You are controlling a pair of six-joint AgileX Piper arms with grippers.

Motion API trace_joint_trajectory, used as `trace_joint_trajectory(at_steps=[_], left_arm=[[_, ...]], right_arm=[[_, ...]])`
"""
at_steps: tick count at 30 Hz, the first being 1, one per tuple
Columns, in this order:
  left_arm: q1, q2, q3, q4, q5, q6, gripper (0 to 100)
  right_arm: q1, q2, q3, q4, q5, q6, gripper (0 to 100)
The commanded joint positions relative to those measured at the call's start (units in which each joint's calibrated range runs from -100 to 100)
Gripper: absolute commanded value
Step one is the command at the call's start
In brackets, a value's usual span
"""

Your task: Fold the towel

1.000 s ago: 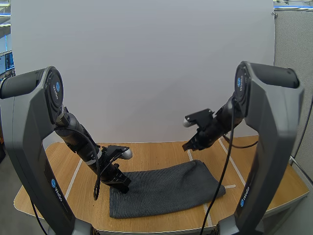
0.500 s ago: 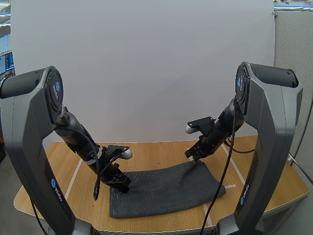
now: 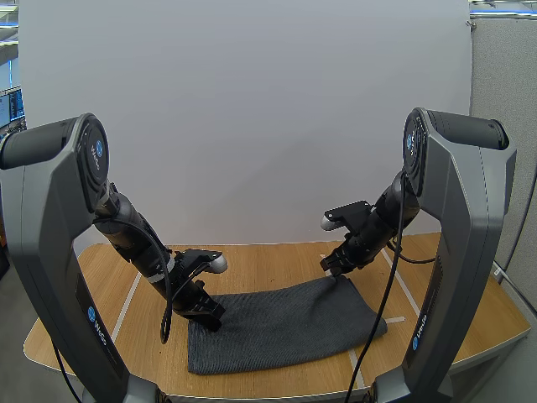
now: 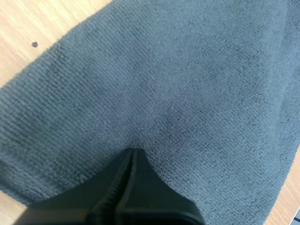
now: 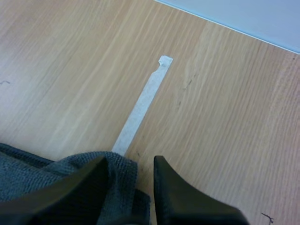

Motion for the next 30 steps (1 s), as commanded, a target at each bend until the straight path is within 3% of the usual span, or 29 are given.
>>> trace_joint_trajectory(at_steps=[1, 7, 10, 11, 15, 16, 30], left_arm=[[0.06, 1.4, 1.1, 6.3, -9.1, -0.1, 0], [0.06, 1.4, 1.1, 6.3, -8.3, -0.1, 0], [0.06, 1.4, 1.1, 6.3, -8.3, -0.1, 0], [0.06, 1.4, 1.1, 6.3, -8.3, -0.1, 0], [0.06, 1.4, 1.1, 6.3, -8.3, -0.1, 0], [0.06, 1.4, 1.1, 6.3, -8.3, -0.1, 0], [0.06, 1.4, 1.1, 6.3, -8.3, -0.1, 0]], right_arm=[[-0.2, 1.7, -0.4, -0.7, -1.3, -0.4, 60], [-0.2, 4.0, -0.4, -0.7, -0.5, -0.4, 61], [-0.2, 4.0, -0.4, -0.7, -0.5, -0.5, 56], [-0.2, 4.0, -0.4, -0.7, -0.5, -0.5, 50], [-0.2, 4.0, -0.4, -0.7, -0.5, -0.5, 4], [-0.2, 4.0, -0.4, -0.7, -0.5, -0.5, 0], [-3.4, 0.3, -0.4, -0.9, -3.6, -0.8, 0]])
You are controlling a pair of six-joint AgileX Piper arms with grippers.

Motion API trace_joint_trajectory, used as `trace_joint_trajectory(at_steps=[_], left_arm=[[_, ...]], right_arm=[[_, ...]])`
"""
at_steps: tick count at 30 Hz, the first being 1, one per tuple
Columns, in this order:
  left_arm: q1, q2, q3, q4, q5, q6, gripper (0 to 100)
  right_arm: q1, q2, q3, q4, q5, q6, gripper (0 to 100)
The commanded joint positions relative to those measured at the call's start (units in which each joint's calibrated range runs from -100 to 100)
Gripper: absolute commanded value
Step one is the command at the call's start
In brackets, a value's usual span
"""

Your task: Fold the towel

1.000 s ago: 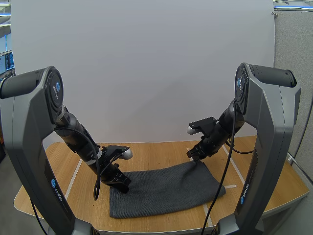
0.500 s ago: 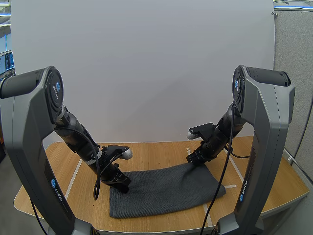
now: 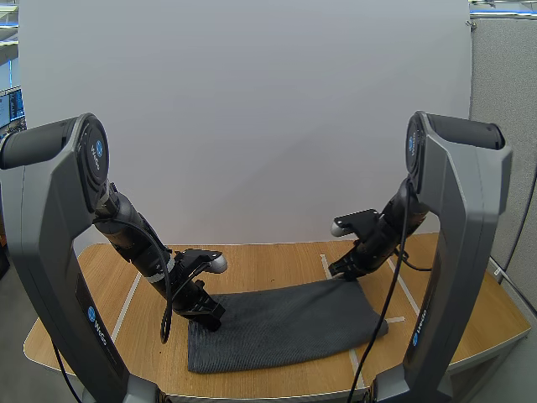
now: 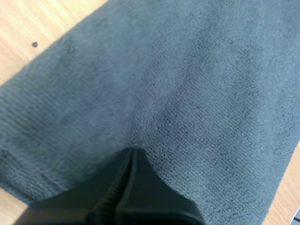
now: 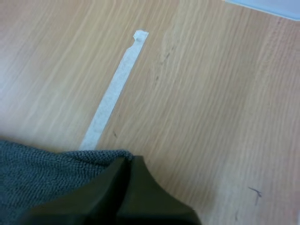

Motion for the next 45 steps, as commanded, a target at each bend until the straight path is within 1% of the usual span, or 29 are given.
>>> trace_joint_trajectory(at_steps=[1, 6, 7, 8, 9, 11, 12, 16, 18, 20, 21, 22, 23, 24, 25, 26, 30, 37, 41, 45], left_arm=[[0.06, 1.4, 1.1, 6.3, -8.3, -0.1, 0], [0.06, 1.4, 1.1, 6.3, -8.3, -0.1, 0], [0.06, 1.4, 1.1, 6.3, -8.3, -0.1, 0], [0.06, 1.4, 1.1, 6.3, -8.3, -0.1, 0], [0.06, 1.4, 1.1, 6.3, -8.3, -0.1, 0], [0.06, 1.4, 1.1, 6.3, -8.3, -0.1, 0], [0.06, 1.4, 1.1, 6.3, -8.3, -0.1, 0], [0.06, 1.4, 1.1, 6.3, -8.3, -0.1, 0], [0.06, 1.4, 1.1, 6.3, -8.3, -0.1, 0], [0.06, 1.2, 1.1, 6.3, -8.3, -0.1, 0], [0.06, 0.9, 1.1, 6.3, -8.3, -0.1, 0], [0.06, 0.9, 1.1, 6.3, -8.3, -0.1, 0], [0.06, 0.7, 1.1, 6.3, -8.3, -0.1, 0], [0.06, 0.6, 1.1, 6.3, -8.3, -0.1, 0], [0.06, 0.4, 1.1, 6.3, -8.3, -0.1, 0], [0.06, 0.2, 1.1, 6.3, -8.3, -0.1, 0], [0.06, -2.8, 0.9, 5.4, -8.5, -0.1, 0], [0.06, -12.3, -0.8, 1.9, -9.1, 0.1, 0], [0.06, -13.8, -1.5, 0.9, -9.1, 0.1, 0], [0.06, -12.9, -1.5, 0.6, -10.8, 0.1, 0]], right_arm=[[-0.9, -2.5, -0.3, -0.9, -3.3, -0.7, 0], [-0.9, -2.4, -0.3, -0.9, -1.9, -0.7, 0], [-0.9, -2.4, -0.3, -0.9, -1.4, -0.7, 11], [-0.9, -2.4, -0.3, -0.9, -1.2, -0.7, 24], [-0.9, -2.4, -0.3, -0.9, -0.7, -0.6, 47], [-0.9, -2.5, -0.3, -0.9, -0.5, -0.4, 90], [-0.9, -3.0, -0.3, -1.1, -0.4, -0.4, 100], [-0.9, -6.0, -0.3, -1.9, 2.1, 0.5, 100], [-0.9, -8.1, -0.3, -1.7, 6.1, 0.7, 100], [-0.9, -9.6, -0.3, -0.6, 12.6, 0.7, 100], [-0.9, -9.7, -0.3, -0.2, 14.9, 0.7, 91], [-0.9, -9.8, -0.3, -0.2, 16.4, 0.7, 79], [-0.9, -9.8, -0.3, -0.1, 17.4, 0.7, 61], [-0.9, -9.8, -0.3, 0.0, 17.6, 0.7, 40], [-0.9, -9.7, -0.1, 0.1, 17.8, 0.7, 31], [-0.9, -9.7, -0.2, 0.5, 17.8, 0.7, 0], [-0.9, -9.7, -0.2, 2.6, 17.6, -0.5, 0], [-0.9, -9.7, -0.2, 2.8, 15.7, -1.2, 0], [-0.6, -8.6, -0.2, 3.2, 15.7, -1.3, 0], [0.1, -5.5, -0.2, 3.2, 15.2, -1.5, 0]])
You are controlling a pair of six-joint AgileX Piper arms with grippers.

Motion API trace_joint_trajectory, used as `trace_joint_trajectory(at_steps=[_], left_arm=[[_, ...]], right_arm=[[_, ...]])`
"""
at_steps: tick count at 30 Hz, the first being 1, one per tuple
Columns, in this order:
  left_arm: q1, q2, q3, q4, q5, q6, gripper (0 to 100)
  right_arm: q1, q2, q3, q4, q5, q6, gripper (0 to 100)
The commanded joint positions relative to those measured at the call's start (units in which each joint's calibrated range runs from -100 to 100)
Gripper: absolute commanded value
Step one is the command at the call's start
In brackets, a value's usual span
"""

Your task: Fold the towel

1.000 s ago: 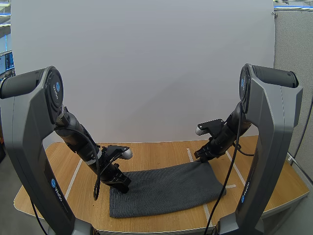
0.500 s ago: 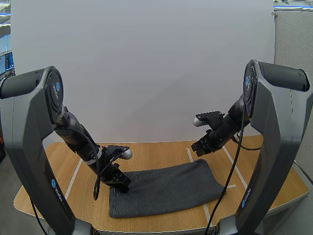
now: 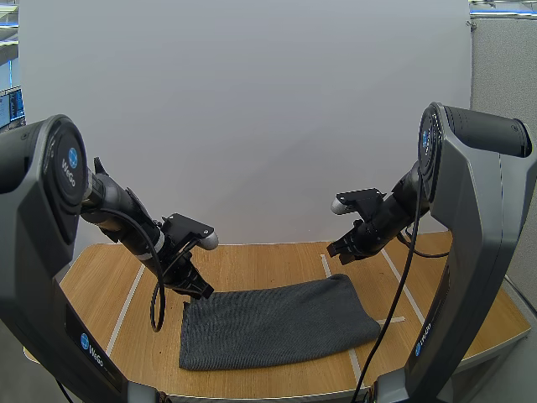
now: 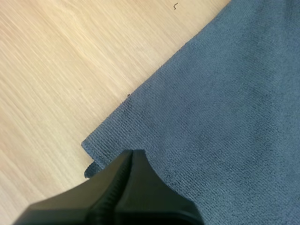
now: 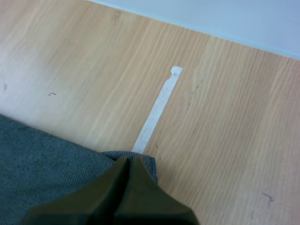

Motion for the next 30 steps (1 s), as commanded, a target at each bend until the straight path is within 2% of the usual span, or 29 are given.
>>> trace_joint_trajectory(at_steps=[1, 9, 25, 30], left_arm=[[-0.02, -1.8, -1.2, -2.6, -4.4, 0.1, 0], [-0.02, 4.0, -1.3, -5.7, -12.2, 3.2, 0], [-0.02, 7.2, -1.3, -4.4, -13.4, 3.5, 0], [1.20, 7.2, -1.3, -3.7, -13.4, 3.3, 0]], right_arm=[[0.9, 4.3, 0.1, 0.7, -2.1, -0.9, 0], [1.2, 6.6, 0.0, 5.0, -6.0, -4.3, 0], [1.0, 10.5, 0.0, 1.6, -16.7, -4.3, 0], [-0.1, 10.5, 0.0, 0.8, -17.2, -4.0, 0]])
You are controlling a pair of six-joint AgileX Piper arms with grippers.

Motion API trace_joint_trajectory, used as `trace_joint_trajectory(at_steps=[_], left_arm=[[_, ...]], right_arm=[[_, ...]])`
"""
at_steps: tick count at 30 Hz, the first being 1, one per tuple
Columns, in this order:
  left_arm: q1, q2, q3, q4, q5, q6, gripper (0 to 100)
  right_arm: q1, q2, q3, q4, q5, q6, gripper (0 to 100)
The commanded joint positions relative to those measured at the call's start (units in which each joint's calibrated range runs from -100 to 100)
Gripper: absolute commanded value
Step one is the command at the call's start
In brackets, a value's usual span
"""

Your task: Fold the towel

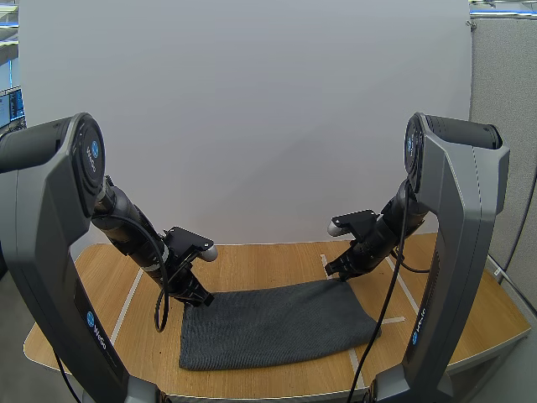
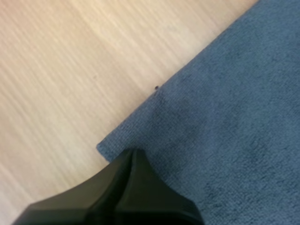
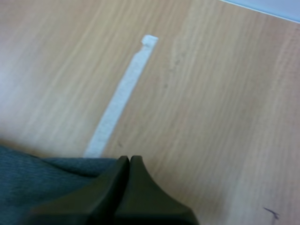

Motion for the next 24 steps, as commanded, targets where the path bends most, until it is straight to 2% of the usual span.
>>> trace_joint_trajectory(at_steps=[1, 5, 11, 17, 19, 24], left_arm=[[1.61, 0.0, -0.3, 1.1, -0.2, 0.0, 0], [2.77, 0.0, -0.3, 1.1, 0.0, 0.3, 0], [2.84, -4.8, -0.8, 1.1, 6.7, 0.4, 0], [2.84, -14.7, -0.8, 1.1, 14.2, 0.2, 0], [2.84, -17.6, -0.8, 1.1, 17.6, 0.1, 0], [2.84, -25.6, -0.8, 1.1, 25.2, -2.1, 0]], right_arm=[[-1.5, -0.3, 0.0, -1.9, -1.9, -0.2, 0], [-2.0, -1.1, 0.0, -2.1, 3.3, -0.2, 0], [-3.6, -9.1, 0.0, -2.9, 9.5, 1.1, 0], [-7.5, -14.3, 0.0, -3.3, 28.7, 1.9, 0], [-8.2, -14.3, 0.0, -3.3, 32.9, 2.6, 19], [-8.4, -14.3, 0.1, -4.7, 41.3, 4.8, 77]])
